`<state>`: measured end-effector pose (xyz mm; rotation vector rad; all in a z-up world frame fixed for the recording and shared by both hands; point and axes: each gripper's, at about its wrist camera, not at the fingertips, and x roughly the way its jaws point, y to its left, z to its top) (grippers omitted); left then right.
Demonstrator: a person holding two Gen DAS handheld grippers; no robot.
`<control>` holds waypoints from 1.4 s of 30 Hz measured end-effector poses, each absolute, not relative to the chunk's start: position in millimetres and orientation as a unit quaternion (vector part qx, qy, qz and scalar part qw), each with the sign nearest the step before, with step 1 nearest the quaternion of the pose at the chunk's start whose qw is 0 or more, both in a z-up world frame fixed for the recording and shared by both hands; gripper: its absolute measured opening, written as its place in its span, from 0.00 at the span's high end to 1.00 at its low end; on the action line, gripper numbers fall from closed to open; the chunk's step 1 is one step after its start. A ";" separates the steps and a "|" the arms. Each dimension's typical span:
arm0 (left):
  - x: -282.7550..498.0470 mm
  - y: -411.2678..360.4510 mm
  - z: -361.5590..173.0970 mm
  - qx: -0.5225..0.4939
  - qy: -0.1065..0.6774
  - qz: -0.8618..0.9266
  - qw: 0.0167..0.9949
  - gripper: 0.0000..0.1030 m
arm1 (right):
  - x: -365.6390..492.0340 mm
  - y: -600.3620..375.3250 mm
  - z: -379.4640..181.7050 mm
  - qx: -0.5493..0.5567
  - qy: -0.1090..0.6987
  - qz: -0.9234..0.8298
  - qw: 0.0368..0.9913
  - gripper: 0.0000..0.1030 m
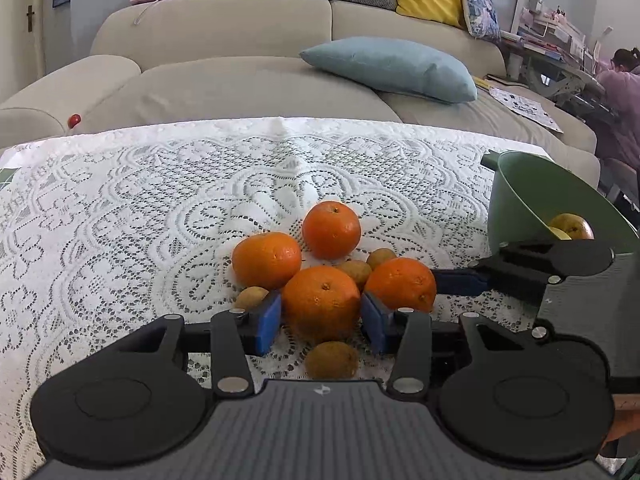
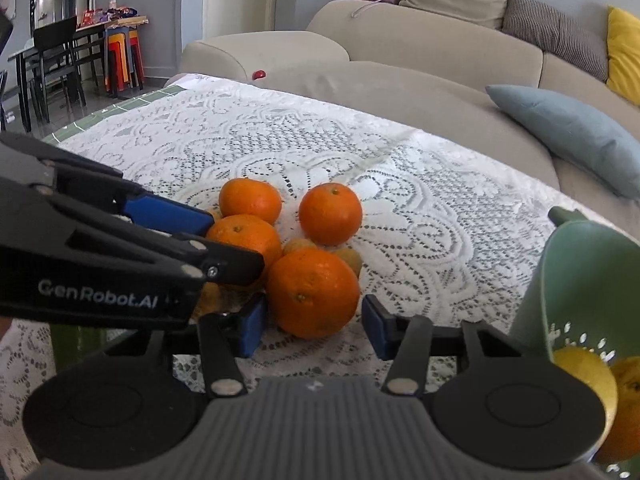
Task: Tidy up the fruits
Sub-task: 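Grasp a mandarin orange with the left tool while the right tool grasps another orange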
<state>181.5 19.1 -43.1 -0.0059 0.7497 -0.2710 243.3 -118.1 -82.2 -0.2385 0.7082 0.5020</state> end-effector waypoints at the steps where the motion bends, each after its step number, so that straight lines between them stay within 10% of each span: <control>1: 181.3 19.5 -43.4 -0.004 0.365 -0.133 0.922 0.49 | 242.8 -117.7 -81.9 -0.115 0.343 0.243 0.900 0.57; 42: 163.8 25.8 -27.0 -0.041 0.305 -0.124 0.943 0.50 | 219.6 -124.2 -66.7 -0.137 0.292 0.228 0.919 0.59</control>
